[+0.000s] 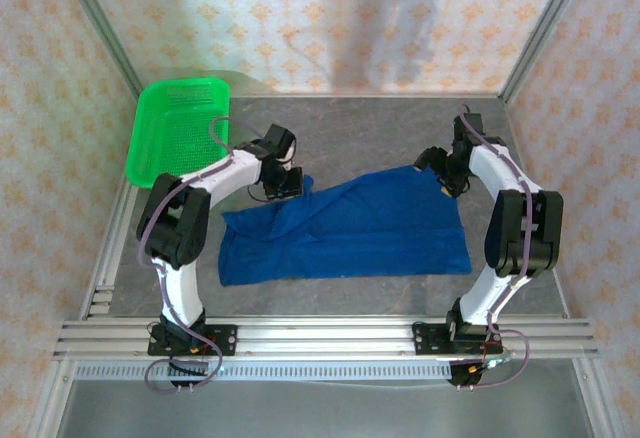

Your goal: Fold and stack the t-shirts

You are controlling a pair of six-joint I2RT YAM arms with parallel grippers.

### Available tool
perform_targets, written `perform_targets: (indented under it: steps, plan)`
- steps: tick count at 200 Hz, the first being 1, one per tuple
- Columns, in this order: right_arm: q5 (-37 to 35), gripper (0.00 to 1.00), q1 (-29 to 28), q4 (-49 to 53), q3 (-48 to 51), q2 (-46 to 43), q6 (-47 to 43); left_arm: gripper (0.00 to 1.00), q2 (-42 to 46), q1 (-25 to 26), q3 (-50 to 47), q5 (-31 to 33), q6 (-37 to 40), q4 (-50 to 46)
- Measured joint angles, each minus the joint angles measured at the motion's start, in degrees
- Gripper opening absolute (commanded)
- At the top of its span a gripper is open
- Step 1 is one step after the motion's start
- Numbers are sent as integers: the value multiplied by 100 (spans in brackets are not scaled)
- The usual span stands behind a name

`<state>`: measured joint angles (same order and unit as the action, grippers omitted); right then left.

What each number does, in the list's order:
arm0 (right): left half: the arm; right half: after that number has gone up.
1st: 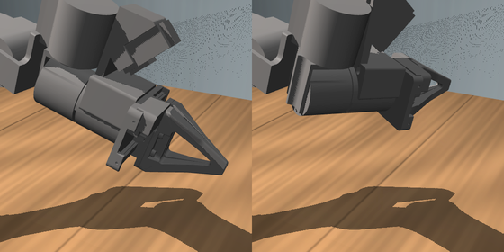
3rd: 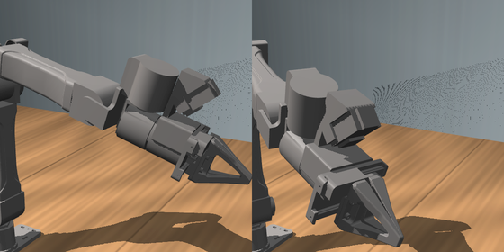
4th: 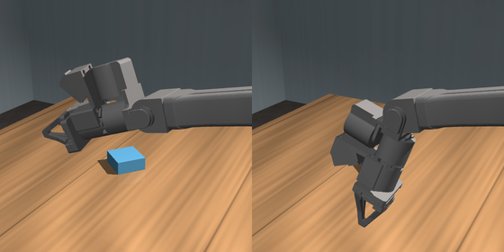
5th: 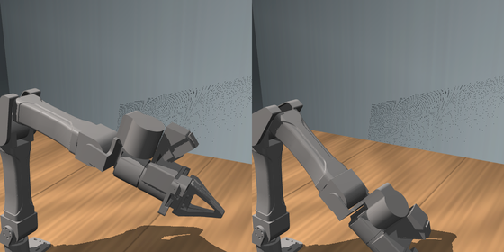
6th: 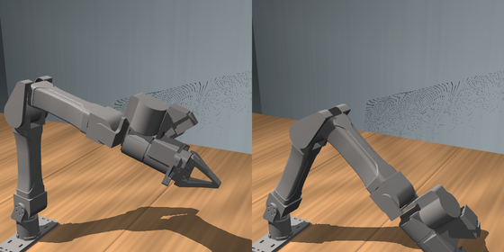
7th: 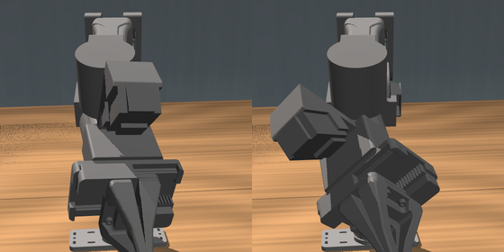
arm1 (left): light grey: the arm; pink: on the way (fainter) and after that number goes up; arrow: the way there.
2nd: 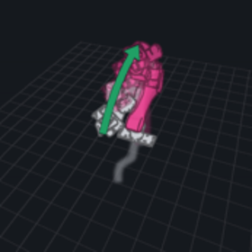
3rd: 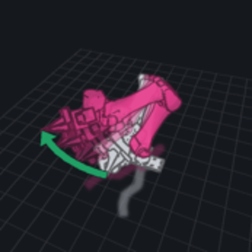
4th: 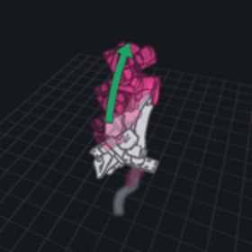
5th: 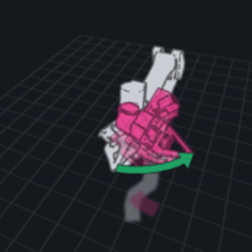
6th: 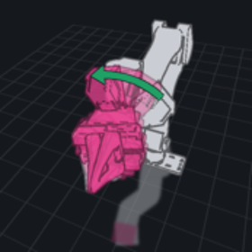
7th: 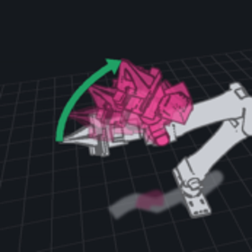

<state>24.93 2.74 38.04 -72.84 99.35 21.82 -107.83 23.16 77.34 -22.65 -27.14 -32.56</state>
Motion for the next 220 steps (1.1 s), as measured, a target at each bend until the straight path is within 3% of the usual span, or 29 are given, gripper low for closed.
perform_targets:
  steps: [21, 41, 67, 93, 156, 220]
  plan:
    - [0, 86, -9, -2, 0, 0, -2, 9, 544, 514, -240, 299, 127, -15]
    - [0, 86, -9, -2, 0, 0, 0, 18, 1001, 1027, -680, 476, 179, 44]
    - [0, 86, -9, 0, 0, 0, -2, 51, 1147, 1233, -1322, 494, 118, 173]
    - [0, 86, -9, 0, 0, 0, -2, 66, 1250, 1231, -1705, 520, 83, 221]
    - [0, 86, -9, 0, 2, -4, -2, 67, 1545, 1110, -1390, 522, 129, 514]
    - [0, 86, -9, 0, 118, -98, -4, 55, 485, 951, -577, 494, 590, 468]
